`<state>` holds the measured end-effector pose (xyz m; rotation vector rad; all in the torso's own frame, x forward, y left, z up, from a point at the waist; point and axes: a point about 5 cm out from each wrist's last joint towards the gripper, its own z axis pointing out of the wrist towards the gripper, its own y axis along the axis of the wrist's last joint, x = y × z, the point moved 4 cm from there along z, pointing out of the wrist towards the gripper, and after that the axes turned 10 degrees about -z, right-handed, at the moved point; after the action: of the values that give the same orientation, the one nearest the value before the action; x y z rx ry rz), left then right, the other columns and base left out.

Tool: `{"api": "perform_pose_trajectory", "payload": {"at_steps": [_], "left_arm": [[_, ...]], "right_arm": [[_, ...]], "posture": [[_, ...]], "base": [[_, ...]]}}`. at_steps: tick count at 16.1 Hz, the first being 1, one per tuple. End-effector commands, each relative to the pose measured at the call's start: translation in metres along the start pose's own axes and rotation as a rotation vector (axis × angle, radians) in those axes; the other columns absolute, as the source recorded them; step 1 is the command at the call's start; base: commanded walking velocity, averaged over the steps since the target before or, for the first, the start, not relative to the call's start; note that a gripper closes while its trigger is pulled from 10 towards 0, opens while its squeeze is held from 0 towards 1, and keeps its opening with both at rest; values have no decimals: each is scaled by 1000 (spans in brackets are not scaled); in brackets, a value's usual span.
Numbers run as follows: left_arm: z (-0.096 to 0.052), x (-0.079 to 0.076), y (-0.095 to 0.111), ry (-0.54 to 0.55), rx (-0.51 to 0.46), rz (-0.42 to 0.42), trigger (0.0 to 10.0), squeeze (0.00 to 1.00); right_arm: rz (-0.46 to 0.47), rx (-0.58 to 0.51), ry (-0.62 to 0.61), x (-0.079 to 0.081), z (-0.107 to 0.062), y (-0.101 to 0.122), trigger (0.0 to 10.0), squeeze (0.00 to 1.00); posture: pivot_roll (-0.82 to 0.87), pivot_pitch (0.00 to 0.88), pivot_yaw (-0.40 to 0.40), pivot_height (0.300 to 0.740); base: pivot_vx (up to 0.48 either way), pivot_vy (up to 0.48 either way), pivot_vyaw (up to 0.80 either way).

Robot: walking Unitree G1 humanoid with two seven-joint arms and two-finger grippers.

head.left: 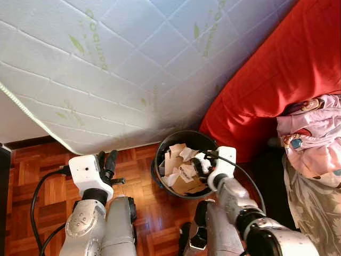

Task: Clean up the room

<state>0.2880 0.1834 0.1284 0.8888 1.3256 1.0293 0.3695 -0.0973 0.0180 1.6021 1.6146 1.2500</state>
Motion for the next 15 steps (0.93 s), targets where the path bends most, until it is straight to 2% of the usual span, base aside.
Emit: {"api": "perform_pose_trajectory", "payload": {"at_steps": [1,2,4,5,6,7,8,9,10,13,14,15], "left_arm": [[-4,-2,-2,-3,12,-3,10000,0],[-4,-2,-2,-4,12,-4,10000,0],[-4,-3,-2,-4,12,-4,10000,0],[-5,-2,-2,-3,12,-3,10000,0],[-5,-1,-2,-2,12,-2,10000,0],[-6,-1,-2,-1,13,-2,10000,0],[-6,0,-2,-1,14,-1,10000,0],[-5,-1,-2,-2,14,-1,10000,0],[-5,-1,-2,-2,14,-2,10000,0],[-5,2,-5,6,19,1,10000,0],[-5,6,-8,18,27,3,10000,0],[-5,10,-11,27,35,5,10000,0]], "right_arm": [[159,40,22,3,-2,-13,10000,0],[144,47,-26,-4,-2,-13,10000,0],[187,46,-85,-13,-3,-13,10000,0],[59,31,-98,-16,-3,-9,10000,0],[-135,13,-78,-14,-3,-3,10000,0],[-281,0,-45,-8,-2,0,10000,0],[-350,30,26,5,-1,-7,10000,0],[-127,109,53,10,-2,-23,10000,0],[-91,105,49,10,-2,-23,10000,0],[-223,54,29,7,-1,-14,10000,0],[-251,26,33,5,-2,-9,10000,0],[-240,2,32,1,-2,-4,10000,0]], "posture": [[312,344,-142,609],[312,344,-142,609],[315,345,-141,609],[315,345,-141,609],[315,345,-141,609],[315,345,-141,609],[312,345,-141,609],[312,345,-141,609],[314,344,-142,609],[309,330,-140,609],[306,322,-140,609],[299,310,-140,614]], "base": [[0,0,0],[0,0,0],[0,0,0],[0,0,0],[0,0,0],[0,0,0],[0,0,0],[0,0,0],[0,0,0],[0,0,0],[0,0,0],[0,0,0]]}}
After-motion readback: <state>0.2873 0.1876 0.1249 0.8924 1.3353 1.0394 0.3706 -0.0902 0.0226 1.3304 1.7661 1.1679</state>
